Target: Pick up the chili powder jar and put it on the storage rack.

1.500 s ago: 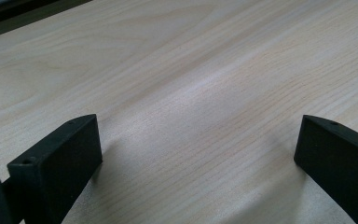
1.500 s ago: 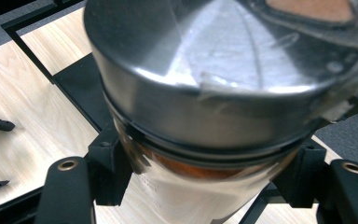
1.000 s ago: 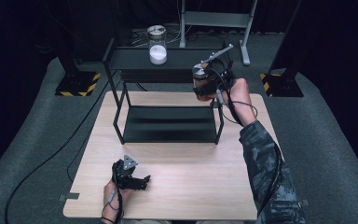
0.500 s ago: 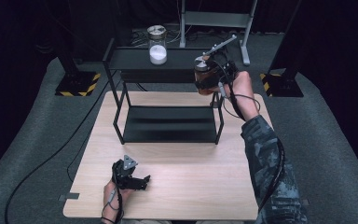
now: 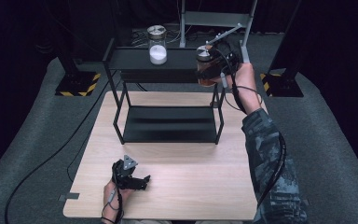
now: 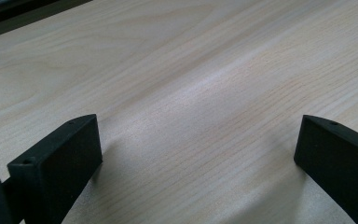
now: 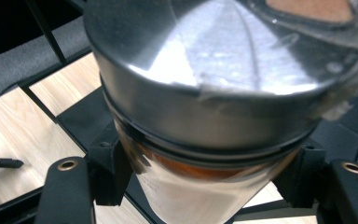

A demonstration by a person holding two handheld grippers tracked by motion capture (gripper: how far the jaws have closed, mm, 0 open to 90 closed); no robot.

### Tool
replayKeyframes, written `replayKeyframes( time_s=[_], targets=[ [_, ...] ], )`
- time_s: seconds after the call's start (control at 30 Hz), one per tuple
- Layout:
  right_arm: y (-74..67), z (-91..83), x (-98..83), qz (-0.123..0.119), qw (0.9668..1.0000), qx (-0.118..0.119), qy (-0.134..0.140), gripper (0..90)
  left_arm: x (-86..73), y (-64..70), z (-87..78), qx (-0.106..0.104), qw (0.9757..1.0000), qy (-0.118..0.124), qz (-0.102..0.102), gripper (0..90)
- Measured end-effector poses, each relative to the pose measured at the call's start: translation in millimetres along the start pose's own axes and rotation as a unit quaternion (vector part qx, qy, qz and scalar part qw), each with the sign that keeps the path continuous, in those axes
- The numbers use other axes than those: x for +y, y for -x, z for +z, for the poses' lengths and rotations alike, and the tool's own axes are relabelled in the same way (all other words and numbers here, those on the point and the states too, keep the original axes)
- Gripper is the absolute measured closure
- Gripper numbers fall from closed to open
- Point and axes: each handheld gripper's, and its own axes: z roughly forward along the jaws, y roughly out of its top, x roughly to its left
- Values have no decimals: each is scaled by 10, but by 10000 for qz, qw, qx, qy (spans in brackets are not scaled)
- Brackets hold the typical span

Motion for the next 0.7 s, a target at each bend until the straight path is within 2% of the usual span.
replayKeyframes(
  time_s=[0.27,0.7],
  targets=[
    [-2,-16,40,94,9998,-81,156,310,0,-1,0,-2,10000,-1,2,0],
    [-84,98,131,334,9979,-300,470,309,-2,3,-1,2,10000,6,5,1]
  ],
)
